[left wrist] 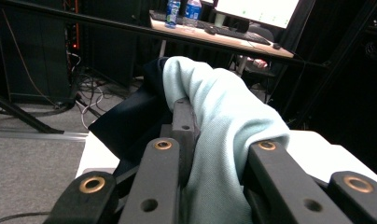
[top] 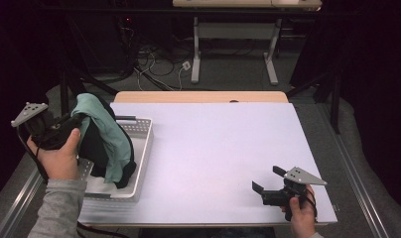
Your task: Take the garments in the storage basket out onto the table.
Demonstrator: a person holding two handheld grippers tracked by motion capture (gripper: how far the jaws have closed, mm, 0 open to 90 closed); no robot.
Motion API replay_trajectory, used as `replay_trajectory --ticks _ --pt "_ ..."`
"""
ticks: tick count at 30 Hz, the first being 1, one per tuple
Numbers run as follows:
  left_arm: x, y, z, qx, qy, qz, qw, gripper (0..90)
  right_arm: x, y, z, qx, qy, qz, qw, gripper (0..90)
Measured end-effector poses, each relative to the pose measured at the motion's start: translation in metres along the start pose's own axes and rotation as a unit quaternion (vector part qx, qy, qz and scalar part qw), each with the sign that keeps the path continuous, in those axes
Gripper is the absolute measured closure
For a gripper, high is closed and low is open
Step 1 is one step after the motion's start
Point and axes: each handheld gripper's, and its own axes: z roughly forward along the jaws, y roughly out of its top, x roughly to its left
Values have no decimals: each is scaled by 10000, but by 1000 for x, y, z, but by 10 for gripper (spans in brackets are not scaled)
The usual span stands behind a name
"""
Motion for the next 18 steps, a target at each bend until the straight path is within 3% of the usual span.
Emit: replay_trajectory --ticks 18 --pt "-16 23 -8 -103 -155 201 9996 794 -1 0 1 11 7 24 10000 5"
